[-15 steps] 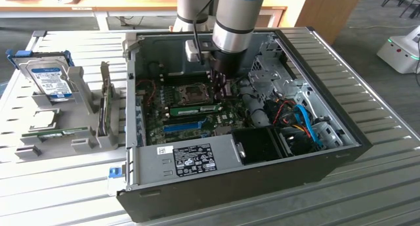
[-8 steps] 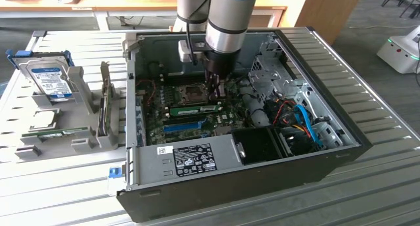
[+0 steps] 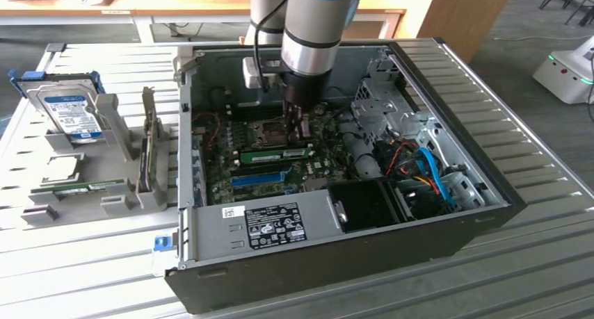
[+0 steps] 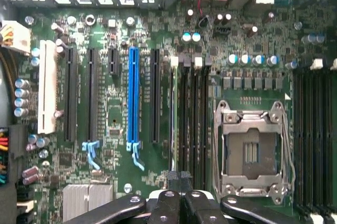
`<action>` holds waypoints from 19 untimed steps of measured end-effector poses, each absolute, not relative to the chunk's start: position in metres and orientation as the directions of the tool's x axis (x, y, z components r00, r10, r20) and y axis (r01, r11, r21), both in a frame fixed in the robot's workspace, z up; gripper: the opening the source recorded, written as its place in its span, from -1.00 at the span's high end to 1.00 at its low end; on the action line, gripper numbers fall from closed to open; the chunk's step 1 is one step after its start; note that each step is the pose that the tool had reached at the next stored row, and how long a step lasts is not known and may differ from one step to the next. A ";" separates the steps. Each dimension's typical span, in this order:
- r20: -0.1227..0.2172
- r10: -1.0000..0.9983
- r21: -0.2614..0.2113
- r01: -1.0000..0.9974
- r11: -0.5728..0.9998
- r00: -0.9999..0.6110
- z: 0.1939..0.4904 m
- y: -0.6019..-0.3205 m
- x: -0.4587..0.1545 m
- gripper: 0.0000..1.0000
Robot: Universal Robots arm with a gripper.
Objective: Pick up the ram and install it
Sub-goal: 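Press down the ram until it locks into place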
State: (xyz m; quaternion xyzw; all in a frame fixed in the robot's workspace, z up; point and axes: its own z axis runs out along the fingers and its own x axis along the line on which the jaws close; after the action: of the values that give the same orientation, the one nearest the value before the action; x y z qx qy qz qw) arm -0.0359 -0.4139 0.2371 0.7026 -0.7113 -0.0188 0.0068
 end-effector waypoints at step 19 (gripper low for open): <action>-0.017 -1.000 0.034 -0.999 0.012 -0.013 0.237 -0.414 -0.067 0.80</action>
State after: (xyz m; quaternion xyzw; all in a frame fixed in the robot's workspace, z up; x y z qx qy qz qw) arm -0.0668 -0.4139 0.2369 0.7026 -0.7113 -0.0179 0.0059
